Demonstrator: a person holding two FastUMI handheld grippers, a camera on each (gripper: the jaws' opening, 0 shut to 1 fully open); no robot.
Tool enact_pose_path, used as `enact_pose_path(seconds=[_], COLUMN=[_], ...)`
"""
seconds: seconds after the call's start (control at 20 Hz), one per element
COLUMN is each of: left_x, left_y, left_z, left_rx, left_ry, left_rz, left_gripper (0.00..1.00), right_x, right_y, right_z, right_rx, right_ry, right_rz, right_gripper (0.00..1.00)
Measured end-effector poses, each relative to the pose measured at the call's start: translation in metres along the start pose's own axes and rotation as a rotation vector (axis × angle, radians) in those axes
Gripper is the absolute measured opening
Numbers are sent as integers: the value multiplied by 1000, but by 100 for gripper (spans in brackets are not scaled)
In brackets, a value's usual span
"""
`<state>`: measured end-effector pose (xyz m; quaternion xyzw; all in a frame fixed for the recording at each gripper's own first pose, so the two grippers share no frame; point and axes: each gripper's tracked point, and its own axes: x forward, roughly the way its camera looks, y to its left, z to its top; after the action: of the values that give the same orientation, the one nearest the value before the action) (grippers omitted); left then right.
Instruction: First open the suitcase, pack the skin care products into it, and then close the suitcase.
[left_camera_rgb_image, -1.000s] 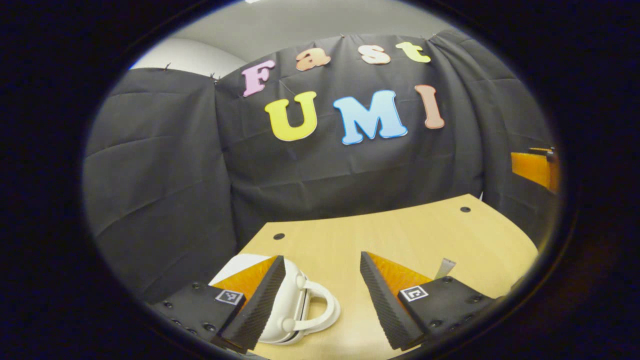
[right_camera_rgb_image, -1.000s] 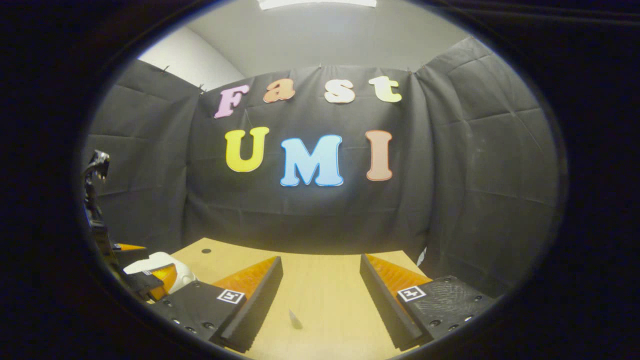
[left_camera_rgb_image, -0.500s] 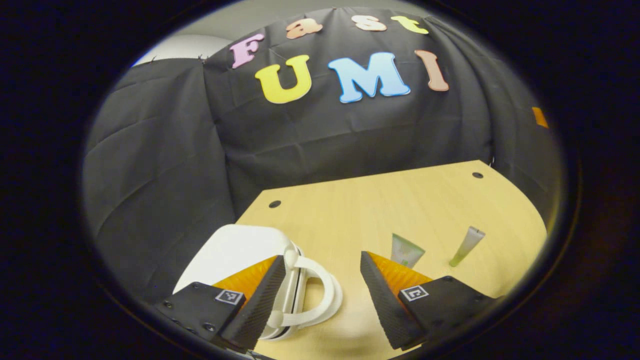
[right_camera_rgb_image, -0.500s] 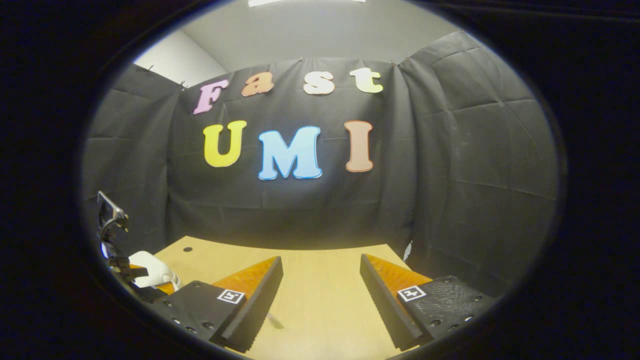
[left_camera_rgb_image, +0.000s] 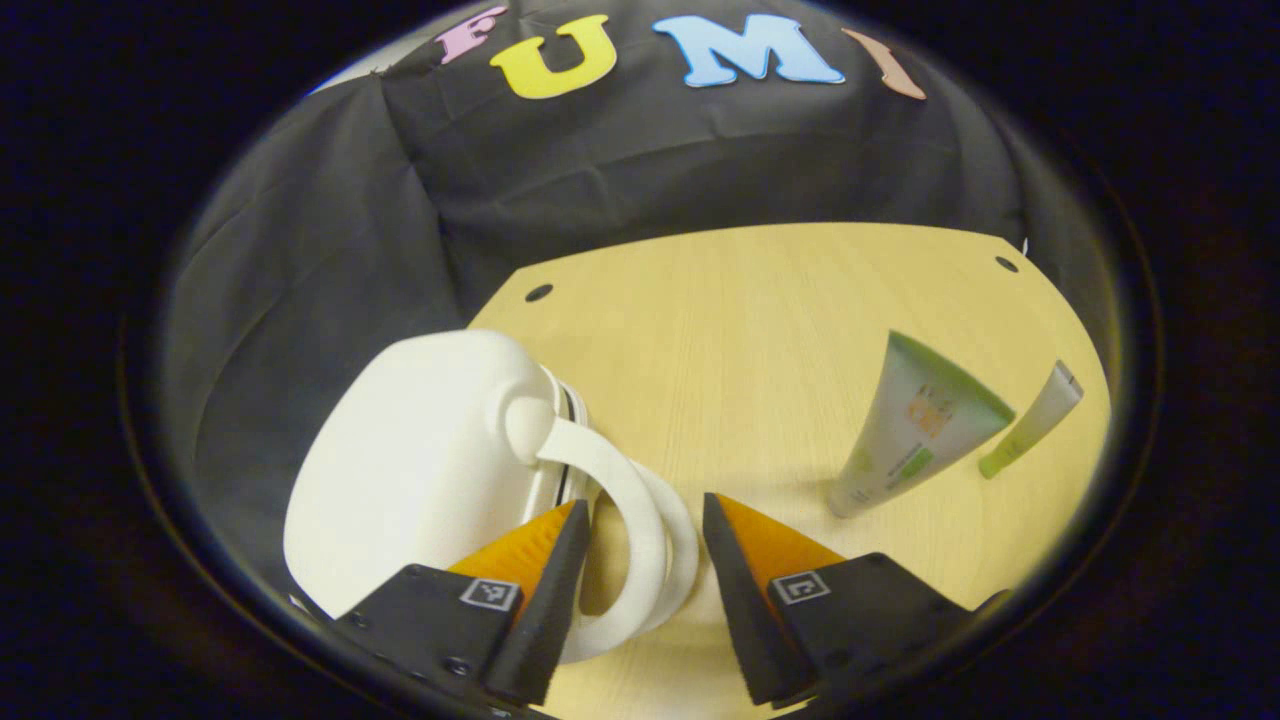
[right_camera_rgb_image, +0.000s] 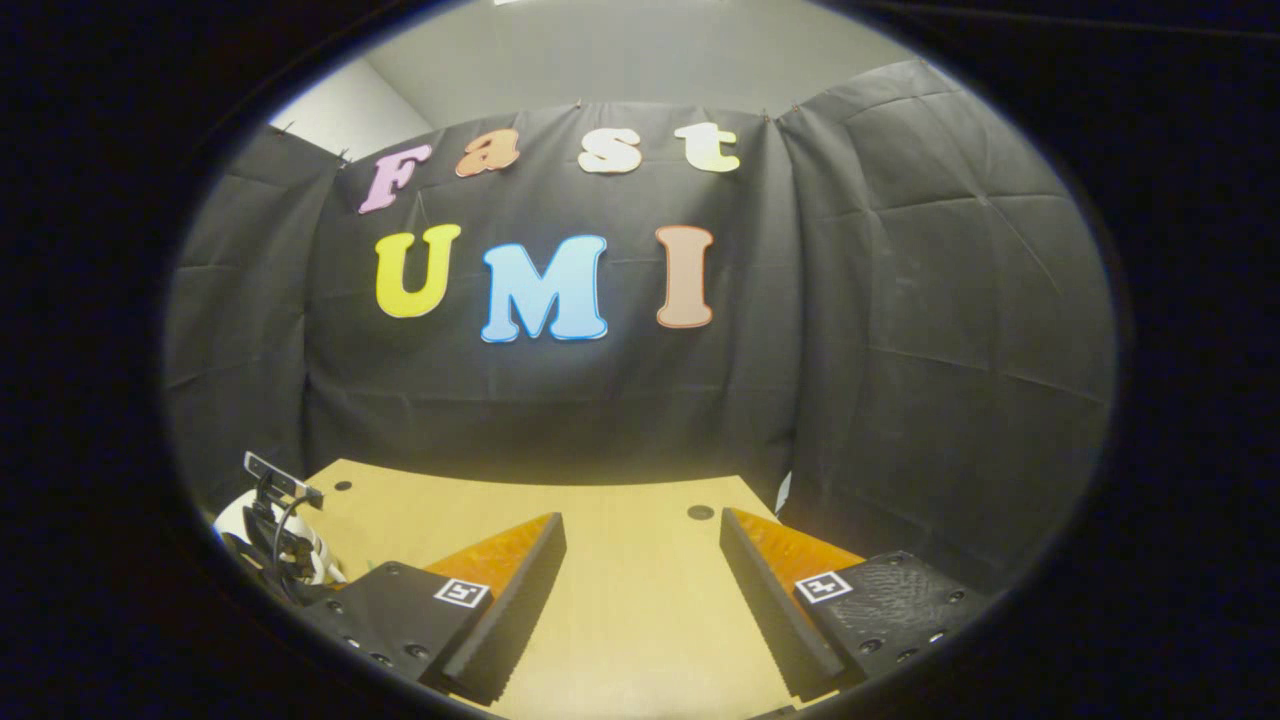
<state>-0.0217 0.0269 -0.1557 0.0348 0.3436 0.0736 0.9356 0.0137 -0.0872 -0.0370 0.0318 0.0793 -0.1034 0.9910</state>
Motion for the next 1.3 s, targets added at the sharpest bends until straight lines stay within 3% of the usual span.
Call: enact_pose_path(seconds=[0.1,0.2,0.3,0.45,0.7,0.8,0.85,0.9,1.05,1.3], left_x=[3,8,-1,-23,-78,-92,-97,-103,-115,-147], left_y=[-7,-10,-18,-29,-87,-95,-96,-94,-80,-52], left_z=[-5,-16,-31,-45,-55,-46,-39,-30,-15,15], left_rx=[1,31,62,94,99,112,115,105,41,78], left_ry=[32,63,84,94,101,85,69,57,60,17], left_rz=[-7,-24,-56,-71,-219,-245,-252,-256,-271,-248], left_gripper=[51,36,30,30,29,29,29,22,22,21], right_x=[-1,-2,-1,0,-1,-2,-3,-3,-5,-5], right_y=[-4,-7,-6,-3,5,2,-2,-5,-17,-29], right_z=[-4,-8,-11,-15,-18,-18,-19,-18,-22,-28], right_rx=[-9,-8,1,21,36,41,44,48,66,102], right_ry=[11,21,30,37,44,41,39,39,44,66], right_rz=[-4,-2,6,24,52,50,45,39,14,-10], right_gripper=[95,95,95,95,95,94,94,94,94,95])
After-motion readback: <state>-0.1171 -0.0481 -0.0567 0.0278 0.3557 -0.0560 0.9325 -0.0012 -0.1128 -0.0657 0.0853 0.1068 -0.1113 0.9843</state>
